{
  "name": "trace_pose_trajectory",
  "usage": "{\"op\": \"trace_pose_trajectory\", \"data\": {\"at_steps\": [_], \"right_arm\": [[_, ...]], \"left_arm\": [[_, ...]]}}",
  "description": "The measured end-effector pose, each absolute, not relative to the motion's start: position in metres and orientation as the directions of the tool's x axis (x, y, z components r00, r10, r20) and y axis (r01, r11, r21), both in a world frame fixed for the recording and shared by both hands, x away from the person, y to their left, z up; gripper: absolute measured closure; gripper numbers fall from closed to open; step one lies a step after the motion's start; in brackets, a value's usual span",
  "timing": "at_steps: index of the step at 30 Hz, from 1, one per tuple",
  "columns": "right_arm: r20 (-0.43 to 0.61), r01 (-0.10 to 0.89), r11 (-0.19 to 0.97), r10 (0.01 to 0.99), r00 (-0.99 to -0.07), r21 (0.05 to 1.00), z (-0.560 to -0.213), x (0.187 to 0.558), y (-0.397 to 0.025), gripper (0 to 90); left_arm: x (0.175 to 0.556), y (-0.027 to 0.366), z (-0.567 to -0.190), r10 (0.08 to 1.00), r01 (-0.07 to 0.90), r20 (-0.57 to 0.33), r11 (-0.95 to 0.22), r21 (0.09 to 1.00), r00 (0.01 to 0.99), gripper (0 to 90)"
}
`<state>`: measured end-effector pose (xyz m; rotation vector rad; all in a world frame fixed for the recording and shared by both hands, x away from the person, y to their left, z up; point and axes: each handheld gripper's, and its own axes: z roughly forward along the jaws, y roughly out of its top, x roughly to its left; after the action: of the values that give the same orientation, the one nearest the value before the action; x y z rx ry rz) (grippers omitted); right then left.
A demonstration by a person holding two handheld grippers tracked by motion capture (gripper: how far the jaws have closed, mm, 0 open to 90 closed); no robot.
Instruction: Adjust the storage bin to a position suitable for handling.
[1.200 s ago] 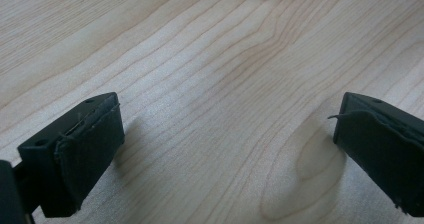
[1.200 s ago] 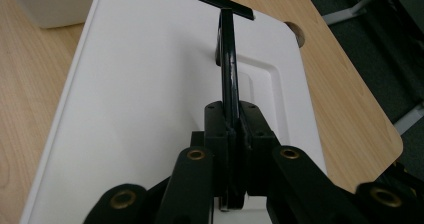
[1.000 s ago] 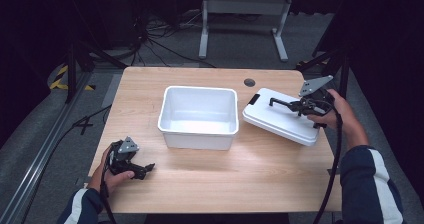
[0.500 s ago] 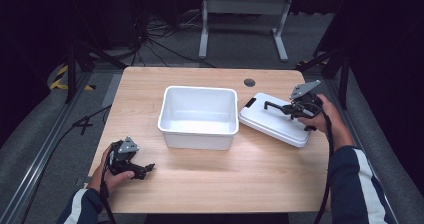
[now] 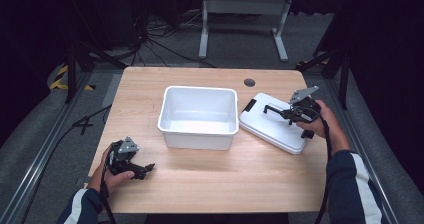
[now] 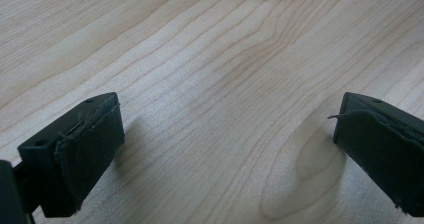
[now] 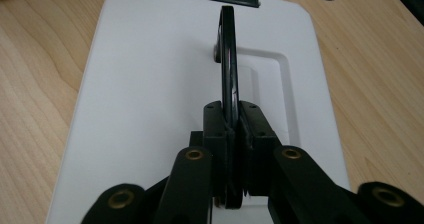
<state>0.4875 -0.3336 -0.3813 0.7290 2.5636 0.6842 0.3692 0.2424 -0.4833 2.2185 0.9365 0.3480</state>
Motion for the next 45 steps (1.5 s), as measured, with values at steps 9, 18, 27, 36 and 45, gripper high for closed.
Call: {"op": "trace_pose_trajectory", "data": {"at_steps": [9, 18, 27, 36, 45], "right_arm": [[-0.216, 0.387, 0.721, 0.59, -0.778, 0.575, -0.381, 0.481, -0.334, 80.2], [-0.218, 0.381, 0.704, 0.602, -0.768, 0.6, -0.375, 0.48, -0.337, 75.8], [-0.198, 0.381, 0.682, 0.609, -0.768, 0.624, -0.372, 0.48, -0.335, 72.1], [-0.199, 0.377, 0.675, 0.613, -0.765, 0.634, -0.362, 0.475, -0.33, 64.3], [-0.196, 0.37, 0.678, 0.605, -0.771, 0.636, -0.351, 0.463, -0.322, 59.8]], "left_arm": [[0.369, 0.242, -0.483, 0.71, 0.524, -0.021, -0.499, 0.69, 0.704, 0.3], [0.369, 0.243, -0.483, 0.71, 0.524, -0.02, -0.5, 0.689, 0.704, 0.2], [0.37, 0.243, -0.483, 0.708, 0.523, -0.02, -0.501, 0.69, 0.706, 0.2], [0.37, 0.243, -0.483, 0.709, 0.524, -0.021, -0.5, 0.69, 0.705, 0.2], [0.37, 0.243, -0.483, 0.708, 0.521, -0.019, -0.502, 0.69, 0.706, 0.2]]}}
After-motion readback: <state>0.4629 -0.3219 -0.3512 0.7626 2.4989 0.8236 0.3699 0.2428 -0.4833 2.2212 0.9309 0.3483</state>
